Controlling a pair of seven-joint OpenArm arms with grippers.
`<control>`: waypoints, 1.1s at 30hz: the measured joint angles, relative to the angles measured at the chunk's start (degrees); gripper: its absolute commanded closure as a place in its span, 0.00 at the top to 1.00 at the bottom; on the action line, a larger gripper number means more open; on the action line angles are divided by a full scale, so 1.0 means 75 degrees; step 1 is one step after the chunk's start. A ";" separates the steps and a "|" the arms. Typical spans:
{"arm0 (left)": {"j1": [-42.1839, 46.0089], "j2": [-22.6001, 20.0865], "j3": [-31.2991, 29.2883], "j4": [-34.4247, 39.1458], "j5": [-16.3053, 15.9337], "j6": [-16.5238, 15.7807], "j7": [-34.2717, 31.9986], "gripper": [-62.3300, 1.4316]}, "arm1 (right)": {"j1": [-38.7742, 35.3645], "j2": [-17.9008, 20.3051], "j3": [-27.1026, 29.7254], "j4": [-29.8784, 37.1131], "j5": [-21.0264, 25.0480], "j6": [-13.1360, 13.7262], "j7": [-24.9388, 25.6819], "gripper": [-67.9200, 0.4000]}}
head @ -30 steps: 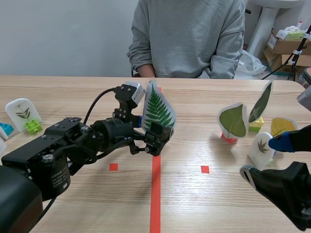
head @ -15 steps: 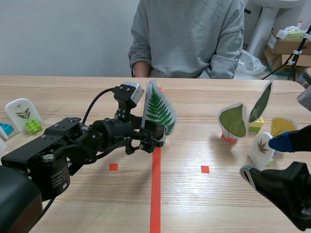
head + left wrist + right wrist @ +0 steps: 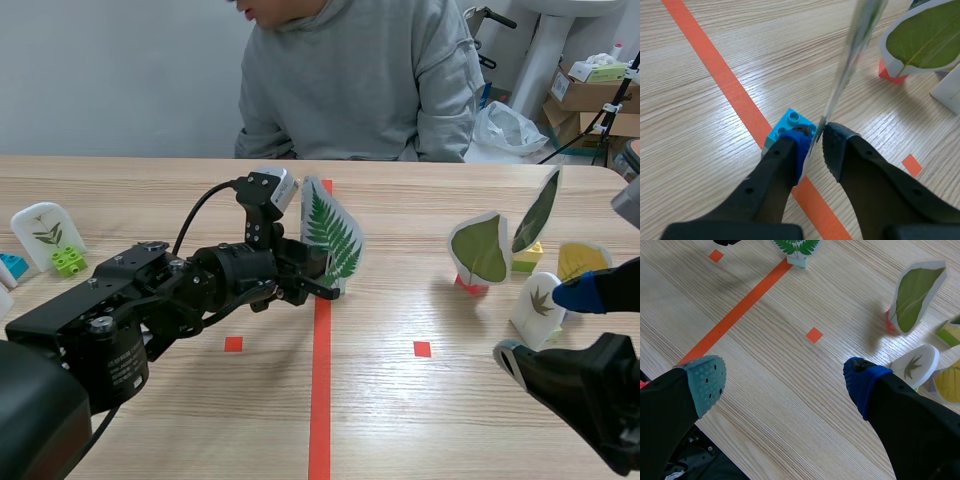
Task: Do the leaf sorting experiment
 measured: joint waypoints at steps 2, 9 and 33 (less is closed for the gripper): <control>0.0000 0.0000 0.0000 0.0000 0.0000 0.0000 -0.0047 0.10 | 0.0000 0.0000 0.0000 0.0000 0.0000 0.0000 0.0000 0.71; 0.0000 0.0000 0.0000 0.0000 0.0000 0.0000 -0.0044 0.08 | 0.0000 0.0000 0.0000 0.0000 0.0000 0.0000 0.0000 0.71; 0.2961 -0.0807 -0.3054 0.3678 -0.1070 -0.0178 0.0082 0.08 | 0.0000 0.0000 0.0000 0.0000 0.0000 0.0000 0.0000 0.71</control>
